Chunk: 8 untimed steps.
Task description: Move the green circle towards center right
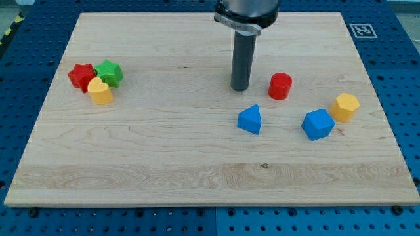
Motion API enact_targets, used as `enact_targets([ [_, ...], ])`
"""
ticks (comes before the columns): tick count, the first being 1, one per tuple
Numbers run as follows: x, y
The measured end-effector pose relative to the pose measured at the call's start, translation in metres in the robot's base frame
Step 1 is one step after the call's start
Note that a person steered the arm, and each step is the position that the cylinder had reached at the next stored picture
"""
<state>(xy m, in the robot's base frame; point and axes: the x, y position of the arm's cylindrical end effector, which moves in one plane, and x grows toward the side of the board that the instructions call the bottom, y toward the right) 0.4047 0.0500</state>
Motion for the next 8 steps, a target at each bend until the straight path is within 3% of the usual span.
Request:
enact_targets([
  [2,-0.025,-0.014],
  [3,-0.044,-0.058],
  [8,-0.065,-0.021],
])
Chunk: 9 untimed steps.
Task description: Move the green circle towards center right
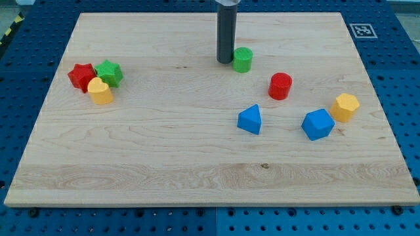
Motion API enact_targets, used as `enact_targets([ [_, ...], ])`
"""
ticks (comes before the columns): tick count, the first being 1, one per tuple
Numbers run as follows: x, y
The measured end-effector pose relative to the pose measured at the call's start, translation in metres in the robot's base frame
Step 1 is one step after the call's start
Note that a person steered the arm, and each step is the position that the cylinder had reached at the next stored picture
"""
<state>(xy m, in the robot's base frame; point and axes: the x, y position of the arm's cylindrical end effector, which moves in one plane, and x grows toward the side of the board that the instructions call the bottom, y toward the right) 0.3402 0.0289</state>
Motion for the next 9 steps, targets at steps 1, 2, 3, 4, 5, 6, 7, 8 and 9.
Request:
enact_targets([
  [1,0.001,0.006],
  [2,0.006,0.009],
  [3,0.01,0.009],
  [4,0.01,0.012],
  [5,0.011,0.026],
  [6,0.022,0.043],
  [7,0.027,0.067],
  [8,0.027,0.088],
  [9,0.028,0.097],
])
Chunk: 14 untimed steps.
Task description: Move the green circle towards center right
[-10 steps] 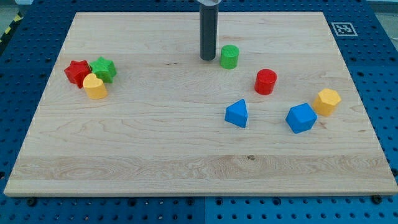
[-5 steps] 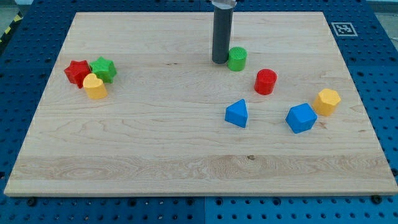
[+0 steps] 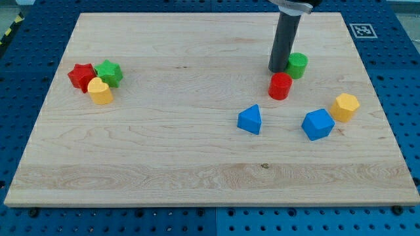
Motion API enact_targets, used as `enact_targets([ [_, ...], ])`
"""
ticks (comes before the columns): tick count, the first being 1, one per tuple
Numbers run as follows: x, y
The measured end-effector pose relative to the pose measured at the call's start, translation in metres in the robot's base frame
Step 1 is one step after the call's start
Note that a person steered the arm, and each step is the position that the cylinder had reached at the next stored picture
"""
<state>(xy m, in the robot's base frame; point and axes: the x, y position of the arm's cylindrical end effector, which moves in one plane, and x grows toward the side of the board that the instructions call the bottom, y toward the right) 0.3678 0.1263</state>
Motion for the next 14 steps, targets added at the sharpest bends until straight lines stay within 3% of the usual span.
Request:
enact_targets([
  [4,-0.006,0.016],
  [6,-0.006,0.062],
  [8,-0.06,0.082],
  [9,-0.061,0.12],
  [12,-0.039,0.112],
  [14,0.003,0.112],
])
